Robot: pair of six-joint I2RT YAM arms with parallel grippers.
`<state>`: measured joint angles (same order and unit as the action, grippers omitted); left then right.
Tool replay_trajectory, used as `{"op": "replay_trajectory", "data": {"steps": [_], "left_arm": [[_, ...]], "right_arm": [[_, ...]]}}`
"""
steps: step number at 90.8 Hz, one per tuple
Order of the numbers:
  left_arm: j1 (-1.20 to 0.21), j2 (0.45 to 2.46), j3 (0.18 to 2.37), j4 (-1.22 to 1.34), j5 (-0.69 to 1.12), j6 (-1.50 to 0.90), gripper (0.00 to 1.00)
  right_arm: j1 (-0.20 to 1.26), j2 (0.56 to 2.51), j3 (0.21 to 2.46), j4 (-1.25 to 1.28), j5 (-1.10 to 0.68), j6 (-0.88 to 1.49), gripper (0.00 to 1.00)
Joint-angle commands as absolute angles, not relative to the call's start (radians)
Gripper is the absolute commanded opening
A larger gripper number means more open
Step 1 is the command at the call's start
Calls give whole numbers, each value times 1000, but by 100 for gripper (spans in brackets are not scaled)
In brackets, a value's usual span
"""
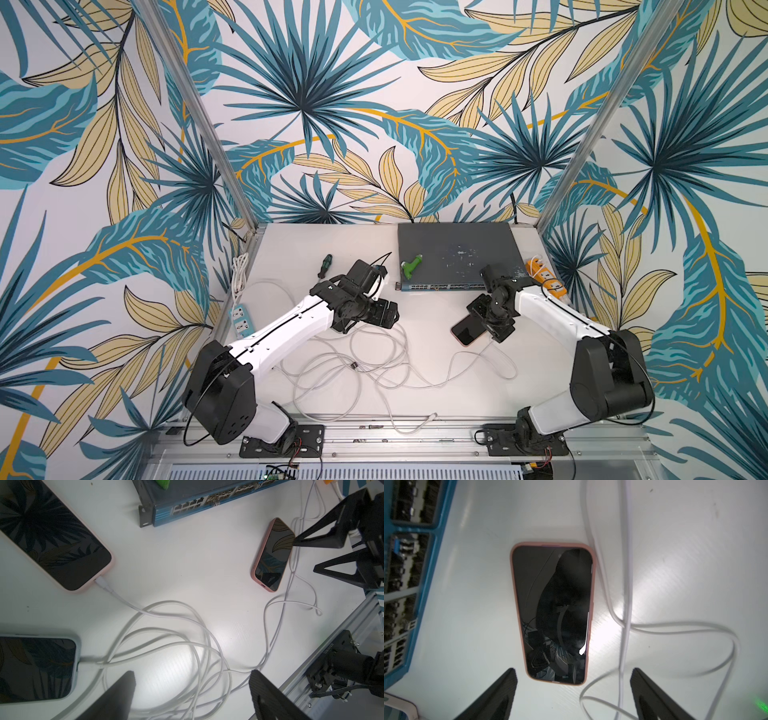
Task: Plug the charging cable into the phone
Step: Pick up the phone at the center of the board.
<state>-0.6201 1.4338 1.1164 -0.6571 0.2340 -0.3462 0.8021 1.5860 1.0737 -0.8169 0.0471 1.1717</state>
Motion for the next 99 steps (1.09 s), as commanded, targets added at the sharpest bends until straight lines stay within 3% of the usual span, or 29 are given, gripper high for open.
{"op": "replay_trajectory", "data": {"steps": [1, 27, 44, 58, 81, 99], "left_arm": [[-617, 1374, 1077, -603, 271, -356, 89], [-617, 1344, 1046, -579, 286, -344, 90], [-617, 1353, 1045, -571, 290, -344, 91], [-617, 1354, 1041, -577, 287, -344, 91], [-617, 1397, 1052, -559, 341, -369, 91], [-617, 1457, 1079, -510, 453, -381, 91]], "right_arm": [[786, 1666, 1112, -853, 45, 1216, 90], [764, 1871, 1266, -893, 24, 1123, 95], [755, 1926, 1223, -837, -42, 1145, 94], [755, 1935, 1153, -768, -69, 1155, 88], [763, 1915, 1232, -836, 8, 1058, 73], [797, 1774, 1264, -850, 67, 956, 71]]}}
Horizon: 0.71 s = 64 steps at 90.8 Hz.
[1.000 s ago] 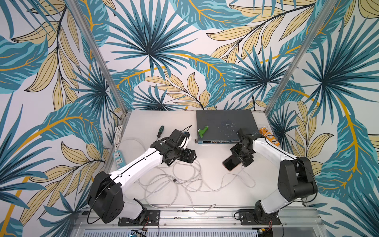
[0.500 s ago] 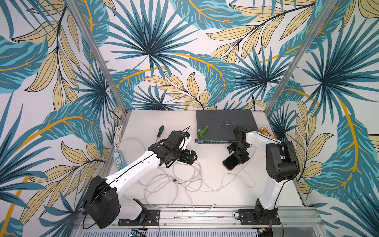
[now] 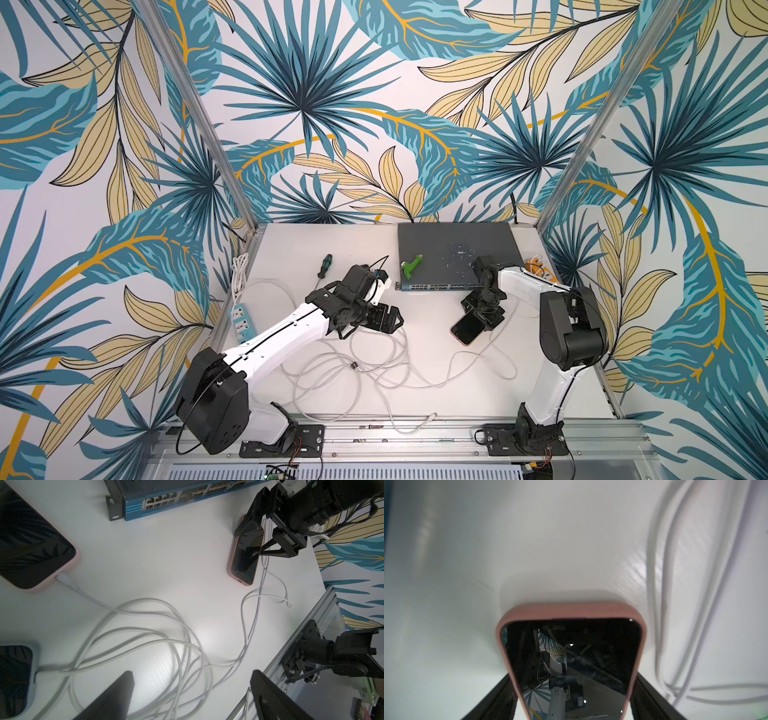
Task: Plug the charging cable into the phone
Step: Pick up the phone at the center of the board.
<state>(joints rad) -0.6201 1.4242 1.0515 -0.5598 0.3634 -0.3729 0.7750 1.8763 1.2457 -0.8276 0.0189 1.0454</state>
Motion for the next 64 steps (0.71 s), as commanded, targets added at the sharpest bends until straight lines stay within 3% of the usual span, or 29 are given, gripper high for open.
{"op": "replay_trajectory", "data": {"steps": [1, 31, 64], "left_arm": [[-617, 1460, 1082, -508, 462, -380, 91], [-648, 1664, 1263, -447, 749, -335, 89], [-656, 1740, 1395, -510, 675, -244, 88]], "right_arm": [[799, 1762, 1262, -845, 68, 950, 71], [893, 1594, 1301, -709, -57, 758, 71], [964, 1599, 1353, -628, -218, 673, 71]]}}
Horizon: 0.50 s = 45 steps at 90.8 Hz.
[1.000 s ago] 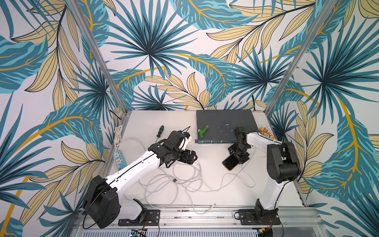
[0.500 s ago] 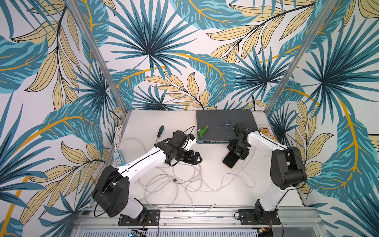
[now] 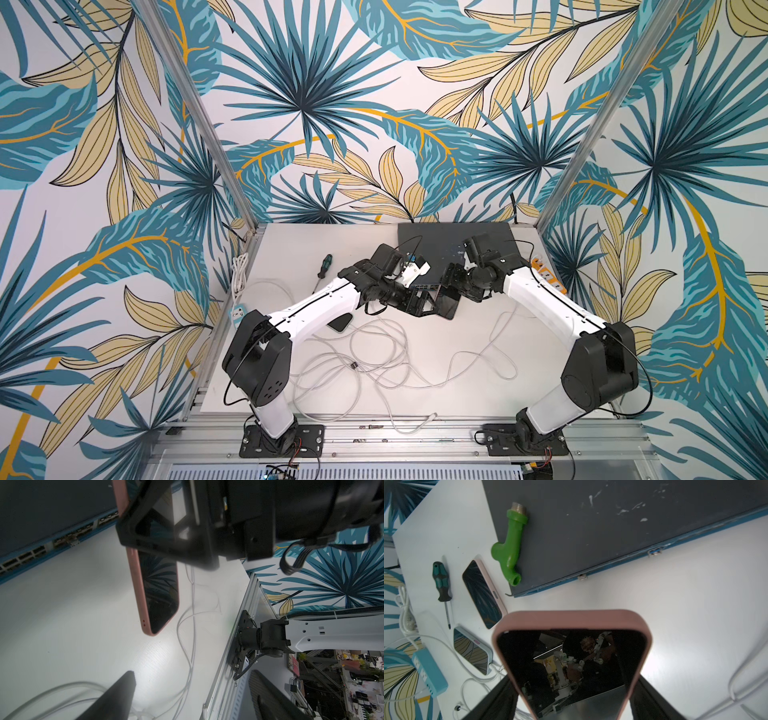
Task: Plug the charging cable into the phone
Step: Pick up the phone at the center of the board.
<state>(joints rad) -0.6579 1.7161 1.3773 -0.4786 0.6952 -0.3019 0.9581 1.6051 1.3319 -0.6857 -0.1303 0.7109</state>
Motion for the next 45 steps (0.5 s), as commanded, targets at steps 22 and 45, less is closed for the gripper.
{"op": "replay_trajectory", "data": {"steps": [22, 45], "left_arm": [[-656, 1757, 1394, -463, 636, -215, 84], [-657, 1788, 1421, -424, 604, -207, 75]], "right_arm": [[970, 1594, 1357, -586, -348, 665, 71], [971, 1590, 1345, -565, -414, 663, 71]]}}
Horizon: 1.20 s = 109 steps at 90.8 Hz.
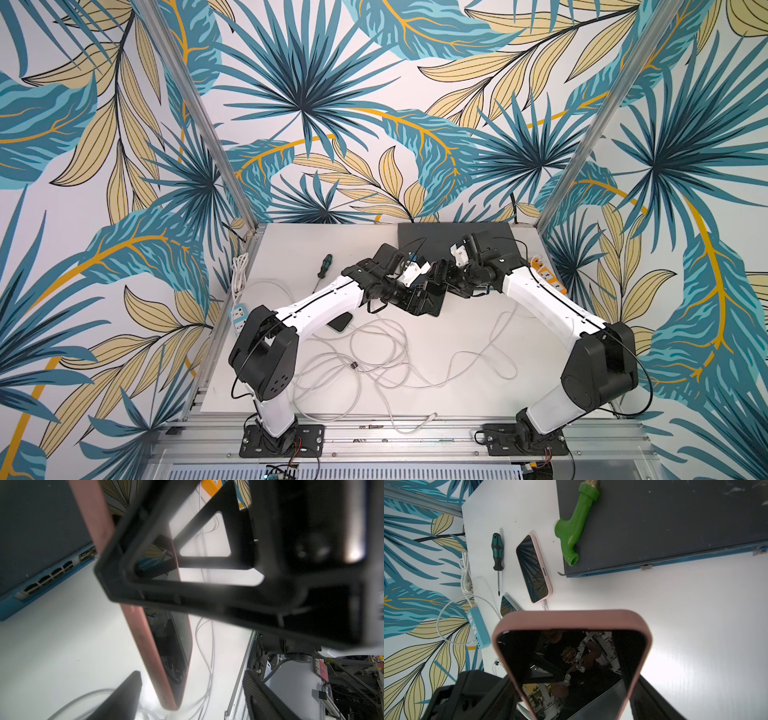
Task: Plug the charging cable into the phone
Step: Pick up the phone at the center of the board.
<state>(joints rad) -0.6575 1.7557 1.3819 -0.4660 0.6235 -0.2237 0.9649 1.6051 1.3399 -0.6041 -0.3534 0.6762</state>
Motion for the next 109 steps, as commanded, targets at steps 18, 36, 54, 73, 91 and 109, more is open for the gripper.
{"op": "replay_trajectory", "data": {"steps": [18, 36, 54, 73, 91, 109], "left_arm": [[-657, 1813, 1438, -393, 606, -221, 62], [-652, 1827, 1453, -385, 594, -237, 51], [-645, 1832, 1458, -385, 576, -240, 43], [-643, 1845, 1462, -390, 579, -242, 22], [-641, 1844, 1460, -394, 572, -245, 1], [-629, 1805, 1421, -384, 576, -262, 0]], "right_arm": [[977, 1596, 1338, -551, -441, 667, 70], [983, 1608, 1338, -549, -448, 658, 70], [991, 1615, 1329, -543, -450, 654, 70], [996, 1611, 1320, -537, -449, 652, 70], [997, 1603, 1297, -517, -444, 652, 70], [996, 1549, 1296, -520, -348, 620, 87]]}}
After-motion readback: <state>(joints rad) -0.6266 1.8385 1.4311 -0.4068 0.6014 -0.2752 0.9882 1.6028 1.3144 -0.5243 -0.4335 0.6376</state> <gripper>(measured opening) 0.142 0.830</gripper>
